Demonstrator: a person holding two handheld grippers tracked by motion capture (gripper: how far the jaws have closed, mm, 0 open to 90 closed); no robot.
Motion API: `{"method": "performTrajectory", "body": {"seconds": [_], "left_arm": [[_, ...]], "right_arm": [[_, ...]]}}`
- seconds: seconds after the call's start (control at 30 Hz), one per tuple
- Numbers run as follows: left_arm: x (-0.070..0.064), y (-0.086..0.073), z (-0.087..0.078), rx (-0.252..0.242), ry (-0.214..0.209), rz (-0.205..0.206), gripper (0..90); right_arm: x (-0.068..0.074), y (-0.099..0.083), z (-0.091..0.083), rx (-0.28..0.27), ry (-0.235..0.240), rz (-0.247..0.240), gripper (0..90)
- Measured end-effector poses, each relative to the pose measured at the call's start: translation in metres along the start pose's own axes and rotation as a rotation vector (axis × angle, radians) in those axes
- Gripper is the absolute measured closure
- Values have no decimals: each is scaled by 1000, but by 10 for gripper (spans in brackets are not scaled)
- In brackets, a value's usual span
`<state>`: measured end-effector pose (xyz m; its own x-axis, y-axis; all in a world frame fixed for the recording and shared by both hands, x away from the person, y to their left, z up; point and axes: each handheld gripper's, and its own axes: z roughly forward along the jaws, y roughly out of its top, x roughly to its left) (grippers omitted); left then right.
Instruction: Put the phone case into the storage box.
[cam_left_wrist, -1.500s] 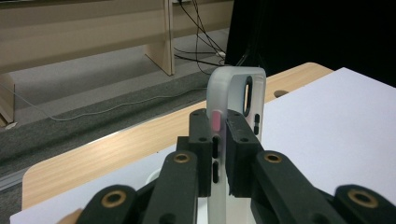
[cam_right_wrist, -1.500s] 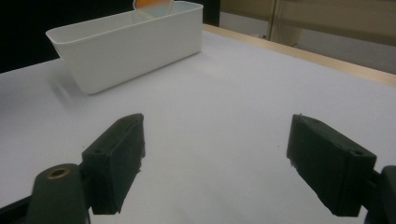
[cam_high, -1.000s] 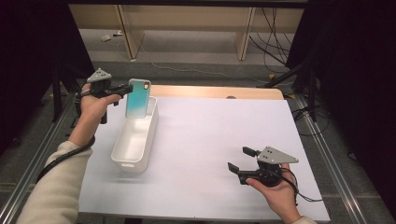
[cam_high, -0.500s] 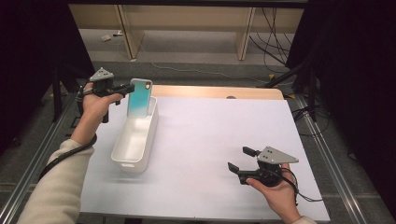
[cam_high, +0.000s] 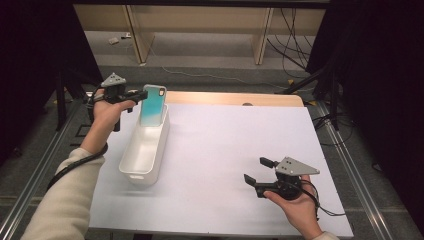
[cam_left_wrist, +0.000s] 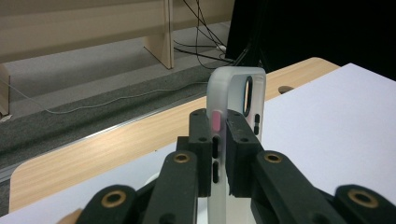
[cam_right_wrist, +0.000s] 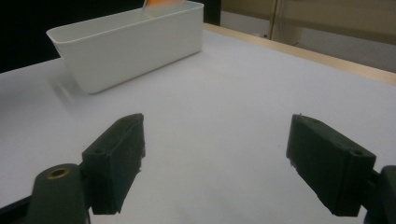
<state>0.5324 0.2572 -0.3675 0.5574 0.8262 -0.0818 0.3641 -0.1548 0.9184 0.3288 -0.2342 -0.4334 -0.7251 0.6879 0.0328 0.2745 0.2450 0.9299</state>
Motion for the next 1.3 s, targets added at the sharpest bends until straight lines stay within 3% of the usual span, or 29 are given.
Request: {"method": "performTrajectory", "body": {"seconds": [0.13, 0.47, 1.3], "left_arm": [[1, 0, 2, 1, 1, -3, 822], [3, -4, 7, 12, 7, -11, 822], [4, -8, 19, 33, 15, -11, 821]], "right_arm": [[1, 0, -1, 24, 8, 18, 207], [0, 0, 0, -1, -1, 0, 207], [1, 0, -1, 22, 8, 15, 207]]}}
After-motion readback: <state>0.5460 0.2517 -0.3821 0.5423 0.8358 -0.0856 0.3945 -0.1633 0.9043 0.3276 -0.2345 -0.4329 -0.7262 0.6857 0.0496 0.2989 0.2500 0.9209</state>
